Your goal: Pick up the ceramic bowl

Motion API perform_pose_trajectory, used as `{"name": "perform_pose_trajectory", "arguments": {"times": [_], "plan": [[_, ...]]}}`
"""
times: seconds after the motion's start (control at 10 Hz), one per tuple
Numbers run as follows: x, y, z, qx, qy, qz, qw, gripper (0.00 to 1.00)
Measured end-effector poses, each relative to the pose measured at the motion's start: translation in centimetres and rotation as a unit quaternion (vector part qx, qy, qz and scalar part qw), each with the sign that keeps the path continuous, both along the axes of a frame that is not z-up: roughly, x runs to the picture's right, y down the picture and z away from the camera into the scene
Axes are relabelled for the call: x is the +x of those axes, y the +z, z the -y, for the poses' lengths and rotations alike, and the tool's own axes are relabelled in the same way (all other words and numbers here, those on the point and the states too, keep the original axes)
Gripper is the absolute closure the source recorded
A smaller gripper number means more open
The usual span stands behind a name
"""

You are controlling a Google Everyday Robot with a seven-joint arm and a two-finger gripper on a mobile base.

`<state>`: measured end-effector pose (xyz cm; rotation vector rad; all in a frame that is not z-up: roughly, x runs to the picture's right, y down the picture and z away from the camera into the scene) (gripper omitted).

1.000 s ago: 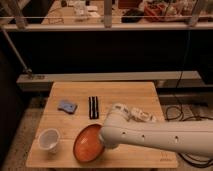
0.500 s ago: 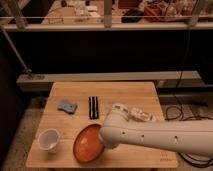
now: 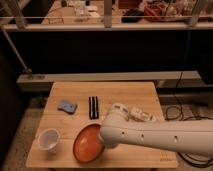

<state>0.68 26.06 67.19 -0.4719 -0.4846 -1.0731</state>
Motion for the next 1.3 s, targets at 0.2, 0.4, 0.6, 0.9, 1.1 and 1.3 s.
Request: {"name": "perform_pose_trajectory", "arguments": {"times": [0.2, 0.4, 0.6, 0.9, 1.1, 1.3], "plan": [[-0.03, 0.01, 0.02, 0.001, -0.001, 0.001, 1.0000, 0.97], [-0.08, 0.02, 0.06, 0.002, -0.002, 0.002, 1.0000, 0.97], [-0.12, 0.01, 0.08, 0.003, -0.004, 0.003, 1.0000, 0.97], [-0.13, -0.01, 0.14, 0.004, -0.005, 0.004, 1.0000, 0.97], [-0.19, -0.04, 0.16, 0.005, -0.007, 0.005, 0.9999, 0.97], [-0.20, -0.04, 0.21, 0.006, -0.009, 0.005, 0.9999, 0.97]]}}
